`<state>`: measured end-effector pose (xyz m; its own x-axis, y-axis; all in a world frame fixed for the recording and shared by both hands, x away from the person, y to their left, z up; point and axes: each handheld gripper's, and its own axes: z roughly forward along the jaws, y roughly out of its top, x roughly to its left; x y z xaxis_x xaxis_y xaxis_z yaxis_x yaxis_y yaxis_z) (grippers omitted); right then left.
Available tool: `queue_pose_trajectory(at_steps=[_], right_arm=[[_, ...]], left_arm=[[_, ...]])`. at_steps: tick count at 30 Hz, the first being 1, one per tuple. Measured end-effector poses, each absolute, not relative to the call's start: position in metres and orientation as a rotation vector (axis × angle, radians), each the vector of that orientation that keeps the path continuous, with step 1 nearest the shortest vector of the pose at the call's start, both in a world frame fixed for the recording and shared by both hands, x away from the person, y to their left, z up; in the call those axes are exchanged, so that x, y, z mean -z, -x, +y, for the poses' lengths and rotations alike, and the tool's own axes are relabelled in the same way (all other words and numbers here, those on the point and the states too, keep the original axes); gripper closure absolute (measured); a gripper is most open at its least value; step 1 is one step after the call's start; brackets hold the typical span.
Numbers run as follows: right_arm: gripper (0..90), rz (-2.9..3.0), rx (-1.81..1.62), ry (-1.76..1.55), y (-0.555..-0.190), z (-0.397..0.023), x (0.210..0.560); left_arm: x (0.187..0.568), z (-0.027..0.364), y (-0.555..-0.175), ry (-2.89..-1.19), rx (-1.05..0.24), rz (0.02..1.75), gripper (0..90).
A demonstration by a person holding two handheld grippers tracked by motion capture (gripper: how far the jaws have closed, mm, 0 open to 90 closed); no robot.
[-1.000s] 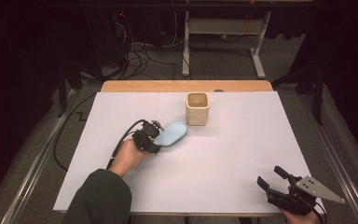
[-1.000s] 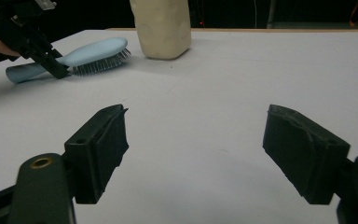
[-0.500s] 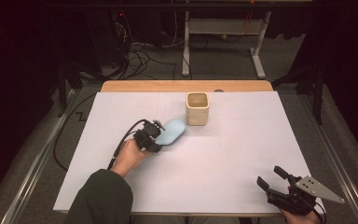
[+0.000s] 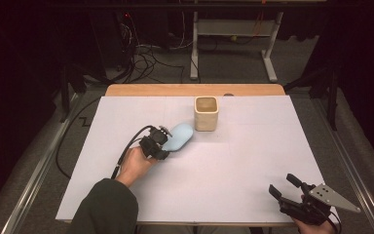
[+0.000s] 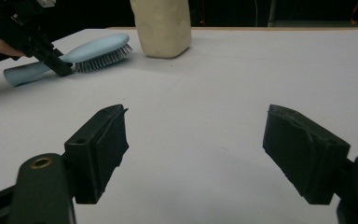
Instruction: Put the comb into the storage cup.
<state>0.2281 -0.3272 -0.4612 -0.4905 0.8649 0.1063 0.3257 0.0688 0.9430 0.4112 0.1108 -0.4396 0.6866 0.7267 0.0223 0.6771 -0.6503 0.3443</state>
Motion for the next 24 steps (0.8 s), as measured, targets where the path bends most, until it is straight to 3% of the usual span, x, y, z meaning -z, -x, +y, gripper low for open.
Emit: queue_pose_trajectory(at_steps=[24], right_arm=[[22.2,1.859,-1.424,-1.195,-0.229,-0.327,0.462]], left_arm=[[0.430,0.135,-0.382,-2.442,-0.250,1.079,69.4]])
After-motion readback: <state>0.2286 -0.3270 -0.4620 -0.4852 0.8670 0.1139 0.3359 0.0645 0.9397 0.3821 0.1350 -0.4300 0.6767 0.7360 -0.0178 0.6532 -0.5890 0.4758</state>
